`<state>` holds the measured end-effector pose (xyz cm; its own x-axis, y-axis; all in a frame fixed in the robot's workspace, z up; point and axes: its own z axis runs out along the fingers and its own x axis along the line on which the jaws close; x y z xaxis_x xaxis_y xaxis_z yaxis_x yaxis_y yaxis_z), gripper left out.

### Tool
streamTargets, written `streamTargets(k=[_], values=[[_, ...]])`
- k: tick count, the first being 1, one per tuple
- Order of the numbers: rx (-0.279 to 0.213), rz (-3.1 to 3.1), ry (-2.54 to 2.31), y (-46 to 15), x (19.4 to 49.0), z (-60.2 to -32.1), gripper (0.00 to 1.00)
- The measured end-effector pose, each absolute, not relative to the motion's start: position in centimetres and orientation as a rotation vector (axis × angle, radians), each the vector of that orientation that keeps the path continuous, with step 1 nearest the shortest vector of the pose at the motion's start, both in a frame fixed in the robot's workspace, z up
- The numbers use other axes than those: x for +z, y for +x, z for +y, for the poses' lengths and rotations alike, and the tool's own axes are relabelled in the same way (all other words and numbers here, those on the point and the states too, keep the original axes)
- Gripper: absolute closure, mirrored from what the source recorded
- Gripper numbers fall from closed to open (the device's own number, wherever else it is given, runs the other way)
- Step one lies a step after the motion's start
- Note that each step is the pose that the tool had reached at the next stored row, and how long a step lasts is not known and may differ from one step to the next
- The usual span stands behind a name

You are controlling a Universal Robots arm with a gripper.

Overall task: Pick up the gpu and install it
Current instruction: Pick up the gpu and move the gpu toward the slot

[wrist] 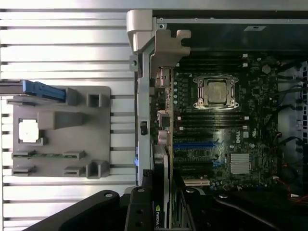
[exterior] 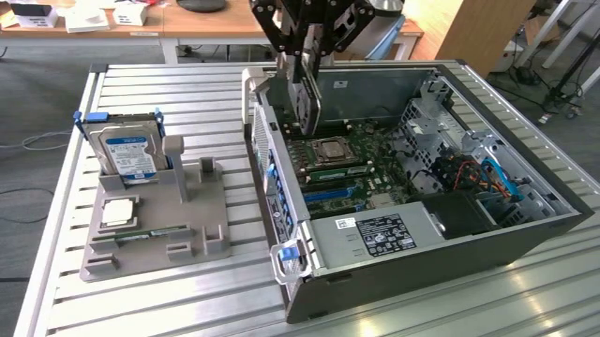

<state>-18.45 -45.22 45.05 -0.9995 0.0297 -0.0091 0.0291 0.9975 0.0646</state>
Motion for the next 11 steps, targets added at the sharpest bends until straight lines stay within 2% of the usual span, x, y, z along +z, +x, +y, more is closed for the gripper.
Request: streamTargets(k=[11], values=[[0.108, 3.132, 0.046, -13.5, 45.0, -45.2, 0.73]])
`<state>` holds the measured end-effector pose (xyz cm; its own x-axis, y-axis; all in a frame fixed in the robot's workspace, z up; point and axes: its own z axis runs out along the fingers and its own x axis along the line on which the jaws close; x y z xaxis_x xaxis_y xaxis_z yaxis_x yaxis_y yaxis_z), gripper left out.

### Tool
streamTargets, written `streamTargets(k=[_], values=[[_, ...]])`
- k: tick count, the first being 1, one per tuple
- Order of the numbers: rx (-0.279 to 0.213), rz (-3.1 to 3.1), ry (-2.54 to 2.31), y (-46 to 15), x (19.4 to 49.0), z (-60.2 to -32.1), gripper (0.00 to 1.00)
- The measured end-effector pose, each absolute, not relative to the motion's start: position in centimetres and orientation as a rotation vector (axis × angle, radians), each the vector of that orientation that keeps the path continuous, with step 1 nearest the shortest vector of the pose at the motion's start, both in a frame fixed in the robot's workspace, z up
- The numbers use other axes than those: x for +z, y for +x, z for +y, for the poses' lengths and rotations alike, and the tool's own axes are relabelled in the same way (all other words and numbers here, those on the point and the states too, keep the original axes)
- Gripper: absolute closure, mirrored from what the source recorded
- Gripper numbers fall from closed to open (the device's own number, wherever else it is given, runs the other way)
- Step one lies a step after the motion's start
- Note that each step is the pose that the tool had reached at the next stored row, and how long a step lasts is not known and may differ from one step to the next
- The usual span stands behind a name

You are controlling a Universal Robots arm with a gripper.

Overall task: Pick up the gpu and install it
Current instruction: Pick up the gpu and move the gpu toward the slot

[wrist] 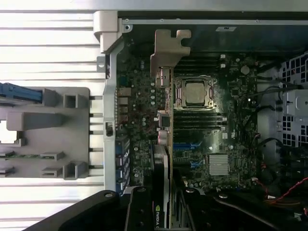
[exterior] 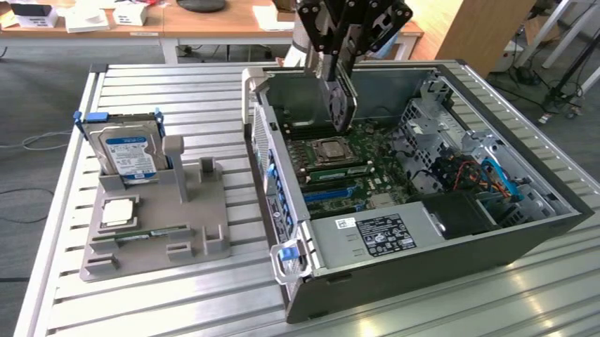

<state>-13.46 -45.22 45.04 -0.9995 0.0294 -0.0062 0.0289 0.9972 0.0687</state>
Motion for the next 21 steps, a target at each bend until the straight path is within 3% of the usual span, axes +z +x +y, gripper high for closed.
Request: streamTargets(k=[21], values=[[0.119, 3.135, 0.028, -6.3, 45.0, -45.2, 0.73]])
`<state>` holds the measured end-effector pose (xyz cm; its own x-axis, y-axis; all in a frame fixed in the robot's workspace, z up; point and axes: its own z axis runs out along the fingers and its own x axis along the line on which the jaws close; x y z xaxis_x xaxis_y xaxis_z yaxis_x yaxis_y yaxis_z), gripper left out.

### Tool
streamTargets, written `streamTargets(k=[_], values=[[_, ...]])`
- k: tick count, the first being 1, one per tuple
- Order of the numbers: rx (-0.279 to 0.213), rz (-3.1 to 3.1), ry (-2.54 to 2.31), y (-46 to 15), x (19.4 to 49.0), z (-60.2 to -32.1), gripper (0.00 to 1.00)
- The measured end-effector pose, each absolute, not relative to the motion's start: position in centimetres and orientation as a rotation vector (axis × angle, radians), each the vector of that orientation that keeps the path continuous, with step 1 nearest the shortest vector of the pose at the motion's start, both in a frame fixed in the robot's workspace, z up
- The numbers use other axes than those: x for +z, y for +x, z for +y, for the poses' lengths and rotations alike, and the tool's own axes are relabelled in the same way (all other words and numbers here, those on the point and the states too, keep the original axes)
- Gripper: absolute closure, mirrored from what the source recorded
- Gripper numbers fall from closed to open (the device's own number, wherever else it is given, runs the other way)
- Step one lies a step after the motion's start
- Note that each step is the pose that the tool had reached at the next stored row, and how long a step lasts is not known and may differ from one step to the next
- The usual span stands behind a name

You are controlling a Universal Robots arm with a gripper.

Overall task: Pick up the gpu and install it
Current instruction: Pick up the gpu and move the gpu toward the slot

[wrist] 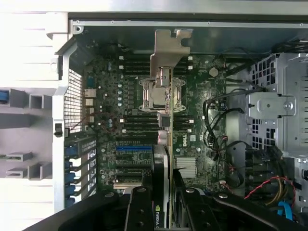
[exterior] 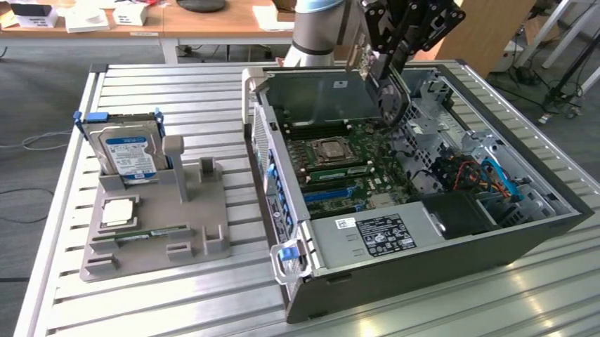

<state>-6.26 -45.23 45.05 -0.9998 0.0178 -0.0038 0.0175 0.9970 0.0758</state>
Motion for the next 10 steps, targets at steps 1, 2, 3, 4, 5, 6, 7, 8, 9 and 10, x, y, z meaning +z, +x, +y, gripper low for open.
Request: streamTargets(k=[1, 2, 3, 4, 5, 6, 7, 8, 9, 10], values=[[0.119, 3.135, 0.027, -6.15, 45.05, -45.23, 0.73], [0.119, 3.135, 0.027, -6.14, 45.05, -45.23, 0.73], [0.119, 3.135, 0.027, -6.14, 45.05, -45.23, 0.73], [0.119, 3.135, 0.027, -6.14, 45.05, -45.23, 0.73], [0.119, 3.135, 0.027, -6.14, 45.05, -45.23, 0.73], [0.119, 3.135, 0.027, -6.14, 45.05, -45.23, 0.73], [0.119, 3.135, 0.027, -6.07, 45.04, -45.22, 0.73], [0.119, 3.135, 0.027, -5.88, 45.04, -45.22, 0.73], [0.119, 3.135, 0.027, -5.64, 45.04, -45.22, 0.73], [0.119, 3.135, 0.027, -5.47, 45.05, -45.23, 0.73]])
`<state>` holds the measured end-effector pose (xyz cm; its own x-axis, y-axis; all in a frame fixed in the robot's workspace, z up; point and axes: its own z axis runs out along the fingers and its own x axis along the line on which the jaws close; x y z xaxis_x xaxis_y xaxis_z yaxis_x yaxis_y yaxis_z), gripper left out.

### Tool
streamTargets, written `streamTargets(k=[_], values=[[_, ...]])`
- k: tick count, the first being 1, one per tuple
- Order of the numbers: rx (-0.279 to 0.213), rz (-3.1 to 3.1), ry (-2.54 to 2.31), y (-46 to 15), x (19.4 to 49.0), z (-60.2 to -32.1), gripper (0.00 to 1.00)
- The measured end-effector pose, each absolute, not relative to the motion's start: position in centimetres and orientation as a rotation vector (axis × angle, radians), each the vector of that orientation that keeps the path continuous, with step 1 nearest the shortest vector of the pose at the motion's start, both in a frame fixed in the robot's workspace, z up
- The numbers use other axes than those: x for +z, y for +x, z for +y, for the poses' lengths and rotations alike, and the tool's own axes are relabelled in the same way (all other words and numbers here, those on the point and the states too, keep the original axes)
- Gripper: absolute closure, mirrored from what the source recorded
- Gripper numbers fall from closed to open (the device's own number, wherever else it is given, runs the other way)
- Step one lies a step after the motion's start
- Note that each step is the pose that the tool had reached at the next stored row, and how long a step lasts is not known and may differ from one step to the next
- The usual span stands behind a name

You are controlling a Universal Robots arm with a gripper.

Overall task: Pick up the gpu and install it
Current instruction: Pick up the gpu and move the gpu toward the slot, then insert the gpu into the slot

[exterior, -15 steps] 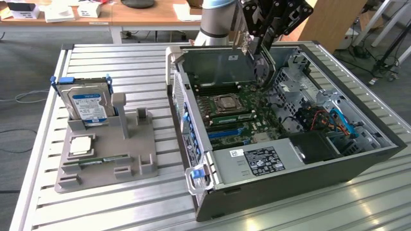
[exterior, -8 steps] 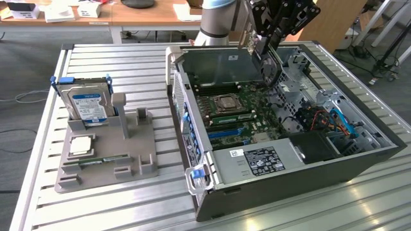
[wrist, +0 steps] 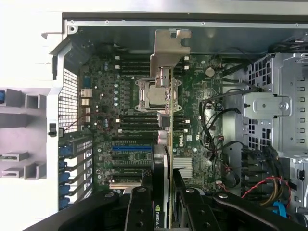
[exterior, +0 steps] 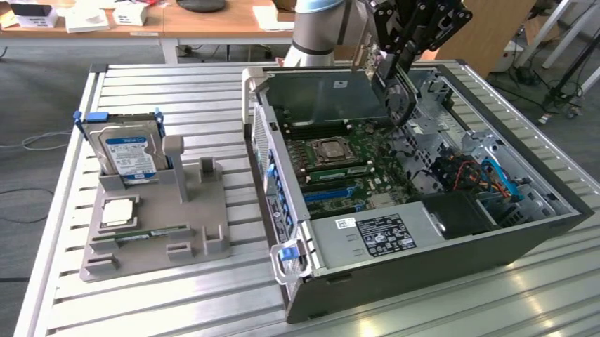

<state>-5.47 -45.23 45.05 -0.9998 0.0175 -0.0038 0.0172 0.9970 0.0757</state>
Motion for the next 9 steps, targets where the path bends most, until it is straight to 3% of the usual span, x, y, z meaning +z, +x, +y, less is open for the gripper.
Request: streamTargets(k=[9], values=[[0.119, 3.135, 0.027, -5.40, 45.05, -45.23, 0.73]])
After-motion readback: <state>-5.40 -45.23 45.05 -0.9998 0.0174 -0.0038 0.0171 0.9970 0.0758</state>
